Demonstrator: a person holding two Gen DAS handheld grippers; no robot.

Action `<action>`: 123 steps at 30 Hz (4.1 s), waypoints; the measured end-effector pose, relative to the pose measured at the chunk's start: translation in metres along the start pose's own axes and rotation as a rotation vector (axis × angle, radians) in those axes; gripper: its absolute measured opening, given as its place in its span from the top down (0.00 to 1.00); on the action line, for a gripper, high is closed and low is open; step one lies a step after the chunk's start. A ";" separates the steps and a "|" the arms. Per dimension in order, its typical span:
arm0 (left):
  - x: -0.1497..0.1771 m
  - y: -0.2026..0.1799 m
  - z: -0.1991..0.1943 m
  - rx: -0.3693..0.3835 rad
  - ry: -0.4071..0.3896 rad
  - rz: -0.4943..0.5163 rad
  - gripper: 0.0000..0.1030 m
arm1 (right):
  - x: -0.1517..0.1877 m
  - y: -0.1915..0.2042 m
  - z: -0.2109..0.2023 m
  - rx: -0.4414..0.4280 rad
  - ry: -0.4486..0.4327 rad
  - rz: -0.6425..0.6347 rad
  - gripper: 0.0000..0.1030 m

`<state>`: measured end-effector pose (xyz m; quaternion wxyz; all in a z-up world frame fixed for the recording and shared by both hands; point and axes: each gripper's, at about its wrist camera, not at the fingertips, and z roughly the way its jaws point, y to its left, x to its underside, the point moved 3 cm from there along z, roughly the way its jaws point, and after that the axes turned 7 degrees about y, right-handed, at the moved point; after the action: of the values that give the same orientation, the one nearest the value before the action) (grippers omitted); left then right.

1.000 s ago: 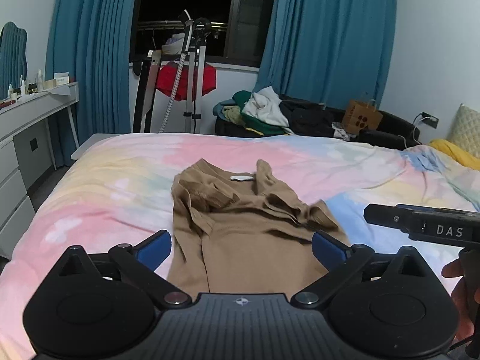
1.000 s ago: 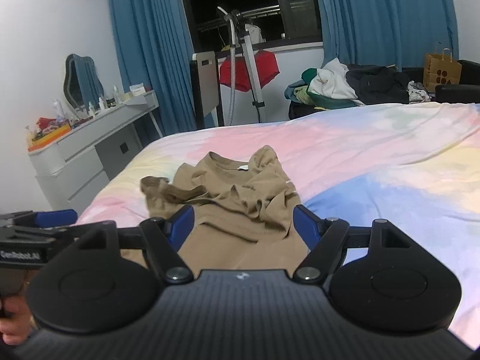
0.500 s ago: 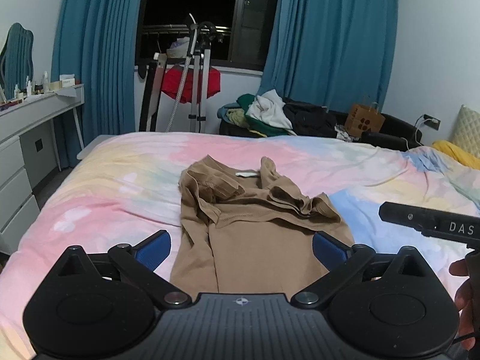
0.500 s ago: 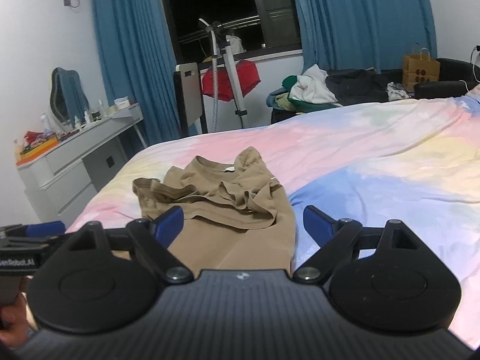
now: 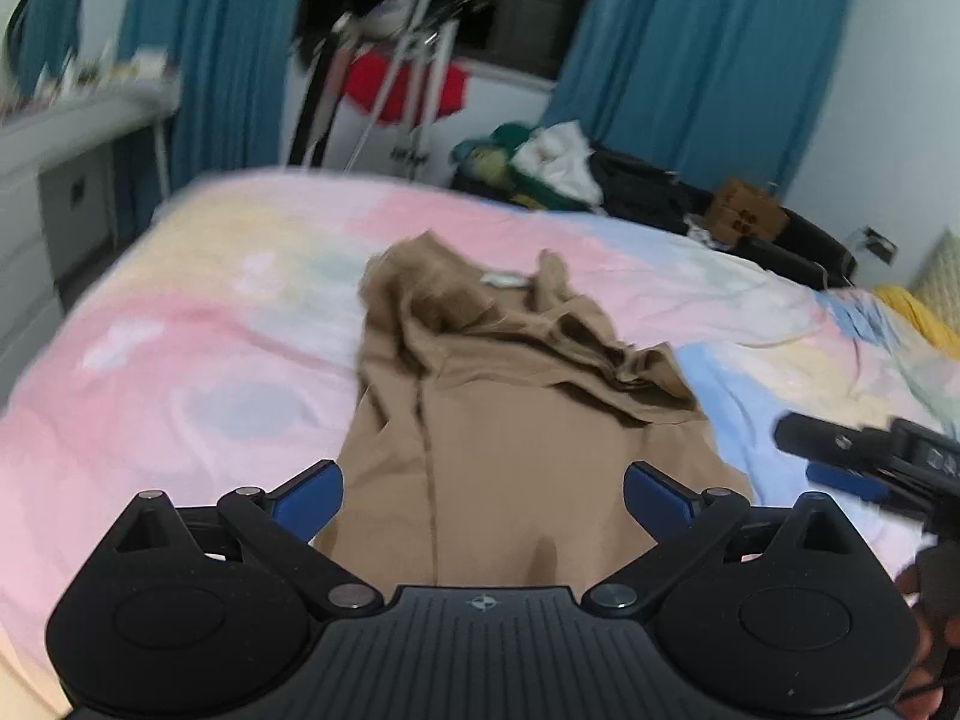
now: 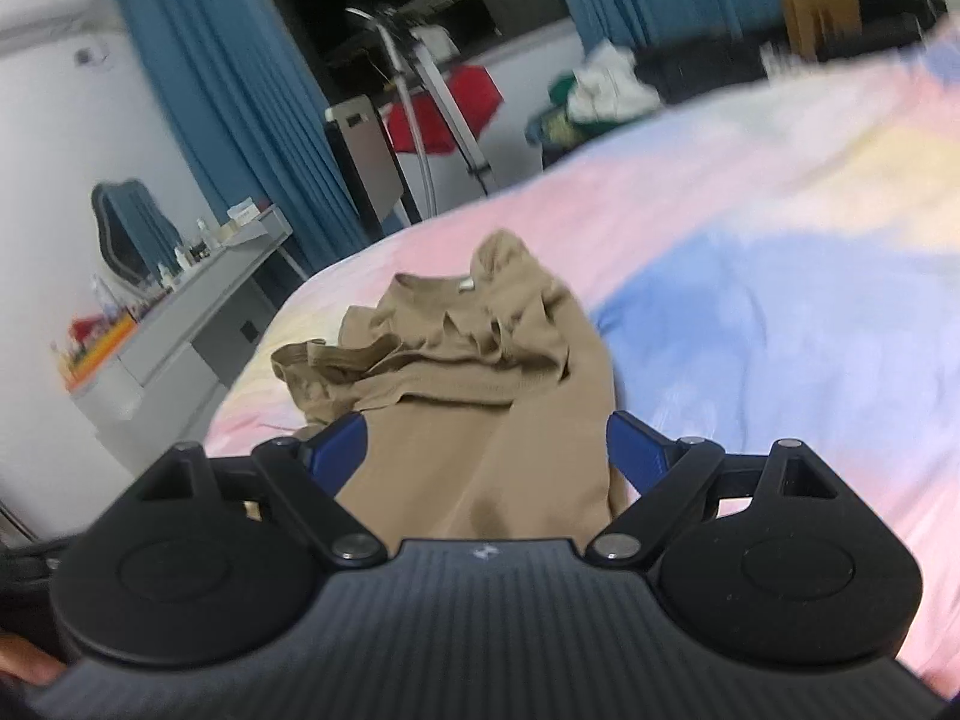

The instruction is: Fold clothes

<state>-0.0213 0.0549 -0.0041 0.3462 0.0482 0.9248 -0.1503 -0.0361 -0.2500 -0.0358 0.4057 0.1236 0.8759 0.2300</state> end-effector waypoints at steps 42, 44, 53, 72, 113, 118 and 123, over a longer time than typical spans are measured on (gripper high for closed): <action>-0.065 0.034 -0.026 0.268 0.050 -0.465 0.91 | -0.038 0.007 0.004 -0.299 0.065 0.493 0.86; -0.059 0.029 -0.040 0.269 0.057 -0.448 0.91 | -0.029 0.007 -0.008 -0.293 0.086 0.491 0.86; 0.031 0.038 -0.092 0.357 0.134 -0.501 0.91 | 0.041 0.001 -0.076 -0.320 0.196 0.476 0.86; -0.105 0.073 0.060 0.326 0.074 -0.628 0.82 | -0.061 -0.018 0.075 -0.245 0.149 0.619 0.84; -0.076 -0.012 0.092 0.017 -0.159 0.111 0.19 | -0.053 0.029 0.117 -0.030 -0.039 -0.261 0.31; -0.079 -0.004 0.146 -0.059 -0.035 0.109 0.19 | -0.049 0.019 0.153 0.054 0.009 -0.310 0.31; -0.078 0.000 0.163 -0.079 -0.004 0.116 0.19 | -0.048 0.009 0.166 0.048 0.042 -0.260 0.32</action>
<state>0.1393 0.0049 -0.0694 0.3576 0.0879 0.9250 -0.0933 0.1223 -0.2120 -0.0934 0.4106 0.0138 0.8981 0.1571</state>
